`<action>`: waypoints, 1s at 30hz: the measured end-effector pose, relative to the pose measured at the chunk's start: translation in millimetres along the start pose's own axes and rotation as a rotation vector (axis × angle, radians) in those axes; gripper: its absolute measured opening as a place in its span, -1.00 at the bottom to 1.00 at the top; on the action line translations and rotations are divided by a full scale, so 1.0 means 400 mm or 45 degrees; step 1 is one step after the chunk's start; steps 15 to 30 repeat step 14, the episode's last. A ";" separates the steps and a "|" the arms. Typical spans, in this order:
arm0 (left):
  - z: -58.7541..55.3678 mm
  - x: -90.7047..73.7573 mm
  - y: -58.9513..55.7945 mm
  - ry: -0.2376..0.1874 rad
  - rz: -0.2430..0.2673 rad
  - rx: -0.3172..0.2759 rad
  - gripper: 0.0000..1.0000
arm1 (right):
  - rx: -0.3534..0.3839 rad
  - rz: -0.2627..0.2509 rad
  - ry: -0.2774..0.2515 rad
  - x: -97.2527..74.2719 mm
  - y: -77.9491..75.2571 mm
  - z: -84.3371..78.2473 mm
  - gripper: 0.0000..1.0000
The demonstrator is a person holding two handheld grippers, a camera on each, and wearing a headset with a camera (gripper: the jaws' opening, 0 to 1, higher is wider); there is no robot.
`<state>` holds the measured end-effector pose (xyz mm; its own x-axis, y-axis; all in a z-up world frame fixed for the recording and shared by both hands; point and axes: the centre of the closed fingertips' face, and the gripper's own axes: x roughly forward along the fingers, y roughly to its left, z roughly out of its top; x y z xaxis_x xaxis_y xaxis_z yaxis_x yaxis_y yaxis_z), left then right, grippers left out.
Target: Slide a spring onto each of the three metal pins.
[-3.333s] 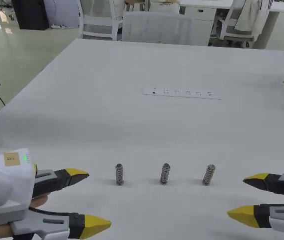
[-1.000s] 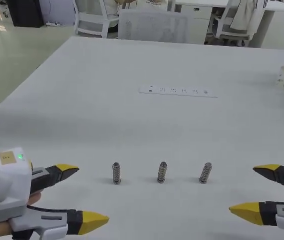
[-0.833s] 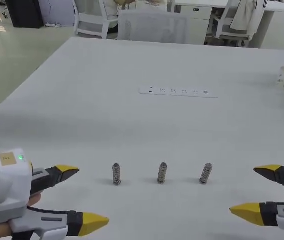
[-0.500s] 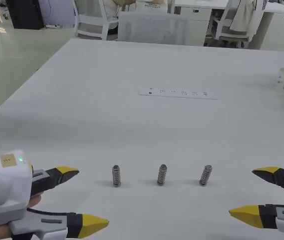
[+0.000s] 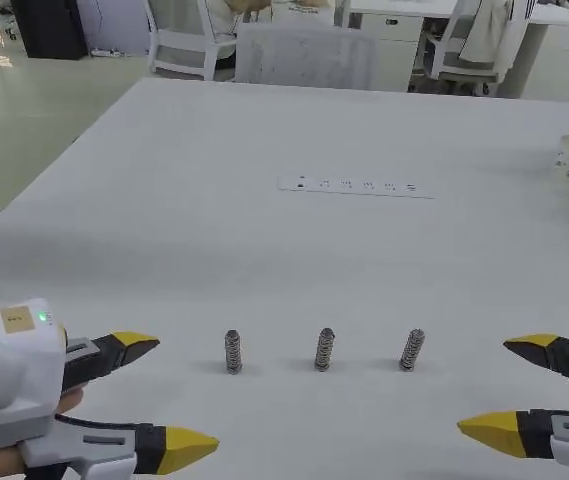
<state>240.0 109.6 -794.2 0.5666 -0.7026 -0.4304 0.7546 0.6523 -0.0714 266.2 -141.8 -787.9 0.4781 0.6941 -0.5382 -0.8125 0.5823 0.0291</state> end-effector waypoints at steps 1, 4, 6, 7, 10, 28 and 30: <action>0.000 0.001 0.000 0.000 -0.001 0.001 0.51 | -0.001 0.001 0.000 0.001 0.000 0.000 0.46; 0.001 0.002 0.000 -0.002 -0.001 0.001 0.51 | -0.001 0.002 0.001 0.002 0.000 0.000 0.45; 0.001 0.003 0.001 -0.001 -0.002 0.001 0.50 | -0.001 0.004 0.002 0.003 0.000 -0.001 0.45; 0.001 0.004 0.001 -0.001 -0.002 0.001 0.50 | -0.002 0.004 0.002 0.003 0.001 -0.001 0.45; 0.001 0.005 0.000 -0.001 -0.003 0.001 0.50 | -0.001 0.005 0.002 0.005 0.001 -0.001 0.45; 0.001 0.006 0.000 -0.001 -0.004 -0.001 0.50 | 0.001 0.008 0.002 0.007 0.003 -0.002 0.45; 0.001 0.006 0.000 -0.001 -0.004 -0.001 0.50 | 0.001 0.008 0.002 0.007 0.003 -0.002 0.45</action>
